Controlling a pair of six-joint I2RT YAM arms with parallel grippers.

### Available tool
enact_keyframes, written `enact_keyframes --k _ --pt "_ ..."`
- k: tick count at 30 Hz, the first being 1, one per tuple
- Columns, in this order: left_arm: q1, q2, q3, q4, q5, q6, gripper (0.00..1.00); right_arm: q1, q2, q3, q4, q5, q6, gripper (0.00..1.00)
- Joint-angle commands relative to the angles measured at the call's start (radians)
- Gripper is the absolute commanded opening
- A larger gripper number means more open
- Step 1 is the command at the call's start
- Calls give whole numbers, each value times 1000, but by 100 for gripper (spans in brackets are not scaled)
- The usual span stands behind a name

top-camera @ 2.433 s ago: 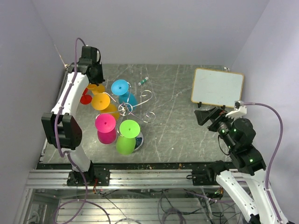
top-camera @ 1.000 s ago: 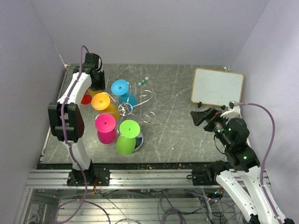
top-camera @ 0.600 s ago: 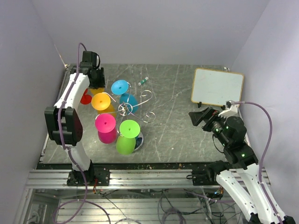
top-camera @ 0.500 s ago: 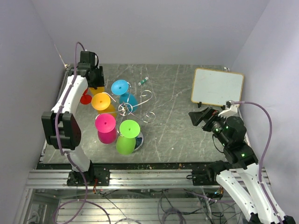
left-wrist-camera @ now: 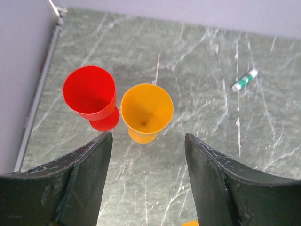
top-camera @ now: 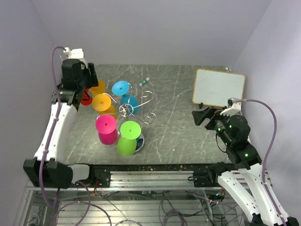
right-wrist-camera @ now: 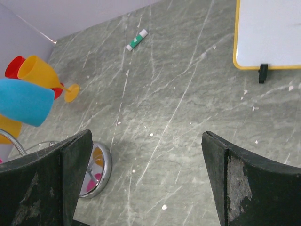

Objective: Take the wine glass off the wine glass rack

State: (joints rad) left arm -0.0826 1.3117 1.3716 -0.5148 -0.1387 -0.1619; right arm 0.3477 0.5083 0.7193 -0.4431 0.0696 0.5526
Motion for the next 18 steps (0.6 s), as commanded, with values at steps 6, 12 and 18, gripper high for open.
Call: enact_keyframes --k 6,12,18 --pt "6 -243 -132 248 -50 -26 73 -4 7 72 188 -299 -430 99" --pt "6 -244 -122 236 -41 -34 72 -3 78 174 271 -690 -712 100" --pt "6 -234 -111 228 5 -51 67 88 206 329 193 -1009 -984 100"
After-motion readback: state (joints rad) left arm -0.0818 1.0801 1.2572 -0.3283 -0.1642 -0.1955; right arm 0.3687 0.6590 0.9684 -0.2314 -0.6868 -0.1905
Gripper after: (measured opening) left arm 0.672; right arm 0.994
